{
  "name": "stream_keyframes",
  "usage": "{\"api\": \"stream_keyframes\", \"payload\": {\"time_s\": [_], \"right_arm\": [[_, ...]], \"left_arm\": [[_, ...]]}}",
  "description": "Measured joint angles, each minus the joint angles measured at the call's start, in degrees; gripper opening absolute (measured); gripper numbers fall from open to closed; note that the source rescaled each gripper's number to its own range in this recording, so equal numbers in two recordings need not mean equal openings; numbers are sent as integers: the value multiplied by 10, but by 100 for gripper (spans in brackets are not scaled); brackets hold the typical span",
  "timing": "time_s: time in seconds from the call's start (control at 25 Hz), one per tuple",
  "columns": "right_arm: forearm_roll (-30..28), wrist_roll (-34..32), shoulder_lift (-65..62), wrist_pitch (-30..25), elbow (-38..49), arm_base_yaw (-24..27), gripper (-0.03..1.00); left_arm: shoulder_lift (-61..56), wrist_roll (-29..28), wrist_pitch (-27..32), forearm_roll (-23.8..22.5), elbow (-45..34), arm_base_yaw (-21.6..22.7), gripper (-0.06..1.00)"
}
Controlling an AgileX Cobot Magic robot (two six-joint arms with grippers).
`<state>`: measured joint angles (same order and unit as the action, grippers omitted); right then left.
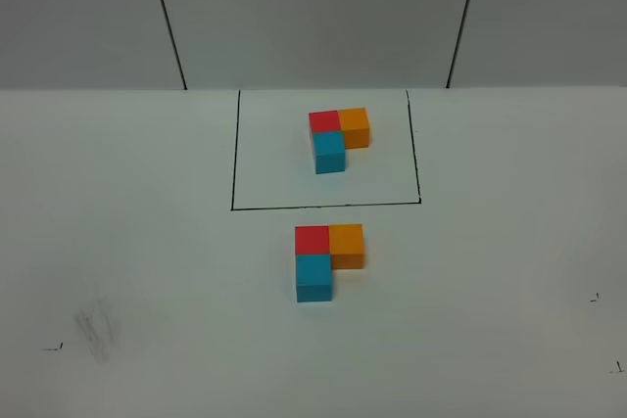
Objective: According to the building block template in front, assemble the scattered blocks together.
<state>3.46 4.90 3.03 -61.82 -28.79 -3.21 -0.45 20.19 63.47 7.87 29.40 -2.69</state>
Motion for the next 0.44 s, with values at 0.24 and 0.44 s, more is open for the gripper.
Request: {"api": "stream_keyframes", "payload": {"time_s": [0.24,0.44], "right_arm": [[24,-1,0,0,0,0,77],[28,-1,0,3,1,0,77]], "left_arm": [[0,0,0,0,0,0,85],[0,0,0,0,0,0,85]]}}
